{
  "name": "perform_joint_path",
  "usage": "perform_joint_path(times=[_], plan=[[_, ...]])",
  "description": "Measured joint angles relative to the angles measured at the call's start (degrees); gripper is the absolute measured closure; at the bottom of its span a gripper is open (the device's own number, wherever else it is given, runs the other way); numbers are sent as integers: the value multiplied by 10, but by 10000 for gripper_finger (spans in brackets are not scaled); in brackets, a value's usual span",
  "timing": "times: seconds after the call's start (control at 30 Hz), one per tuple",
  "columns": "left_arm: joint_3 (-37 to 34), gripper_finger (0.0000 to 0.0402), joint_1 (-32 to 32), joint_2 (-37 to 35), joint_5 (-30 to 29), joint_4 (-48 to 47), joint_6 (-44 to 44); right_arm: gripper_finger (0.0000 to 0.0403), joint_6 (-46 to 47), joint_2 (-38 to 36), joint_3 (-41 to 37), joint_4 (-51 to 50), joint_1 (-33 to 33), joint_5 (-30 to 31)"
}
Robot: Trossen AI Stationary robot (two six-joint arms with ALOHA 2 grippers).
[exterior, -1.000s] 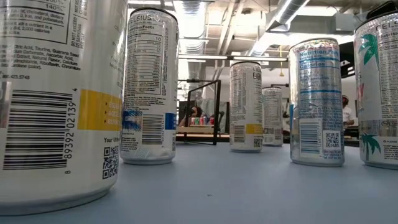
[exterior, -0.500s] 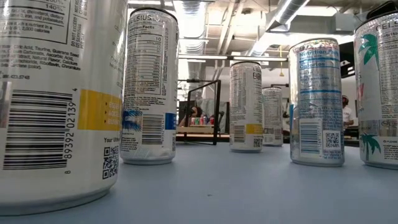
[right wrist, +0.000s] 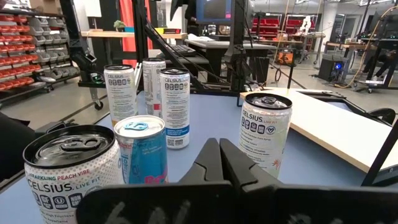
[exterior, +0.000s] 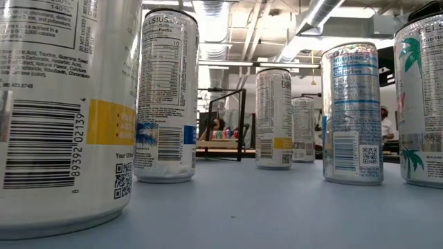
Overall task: Place canned beverage on shelf
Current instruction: Put the left blue soda can on the shelf
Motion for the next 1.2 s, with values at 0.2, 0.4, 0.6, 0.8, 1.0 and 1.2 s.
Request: perform_joint_path(times=[0.2, 0.4, 0.6, 0.8, 1.0, 1.2], plan=[[-57, 68, -9, 0, 32, 12, -3, 403, 0, 0, 0, 0, 0, 0], [-110, 68, -9, 0, 59, 87, 31, 403, 0, 0, 0, 0, 0, 0], [-150, 68, -9, 0, 58, 125, 79, 403, 0, 0, 0, 0, 0, 0], [-169, 68, -9, 0, 69, 138, 89, 403, 0, 0, 0, 0, 0, 0], [-187, 68, -10, 0, 100, 180, 88, 403, 0, 0, 0, 0, 0, 0], [-187, 68, -9, 0, 79, 180, 89, 403, 0, 0, 0, 0, 0, 0]])
